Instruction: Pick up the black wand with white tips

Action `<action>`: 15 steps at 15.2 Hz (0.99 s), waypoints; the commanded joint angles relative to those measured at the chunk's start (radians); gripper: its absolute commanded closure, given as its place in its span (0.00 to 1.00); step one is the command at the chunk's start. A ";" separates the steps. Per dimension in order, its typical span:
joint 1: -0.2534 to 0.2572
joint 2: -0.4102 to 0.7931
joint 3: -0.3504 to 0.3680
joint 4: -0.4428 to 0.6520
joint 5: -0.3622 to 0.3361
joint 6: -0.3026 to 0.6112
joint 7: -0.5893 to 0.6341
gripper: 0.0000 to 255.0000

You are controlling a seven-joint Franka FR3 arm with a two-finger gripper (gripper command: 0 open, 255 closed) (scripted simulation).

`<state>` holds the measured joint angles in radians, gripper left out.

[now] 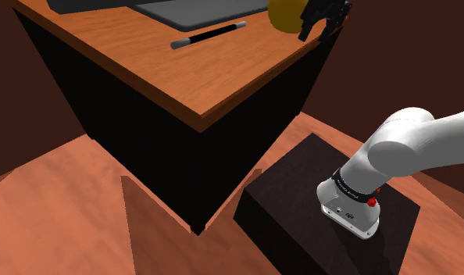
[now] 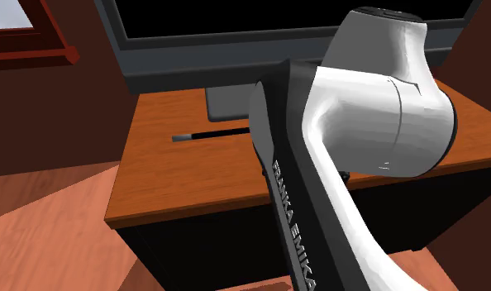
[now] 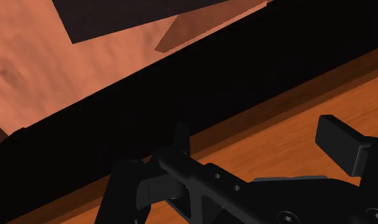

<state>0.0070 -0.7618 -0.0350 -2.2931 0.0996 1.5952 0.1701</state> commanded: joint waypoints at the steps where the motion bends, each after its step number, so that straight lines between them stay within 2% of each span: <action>1: 0.000 0.000 0.000 0.000 0.000 0.000 0.000 0.00; 5: -0.038 0.082 0.138 0.070 0.044 0.022 0.275 0.00; 9: -0.086 0.206 0.265 0.182 0.057 0.035 0.550 0.00; 15: -0.161 0.457 0.435 0.425 -0.001 0.020 0.970 0.00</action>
<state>-0.1404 -0.3492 0.3766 -1.9161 0.1145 1.6254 1.0633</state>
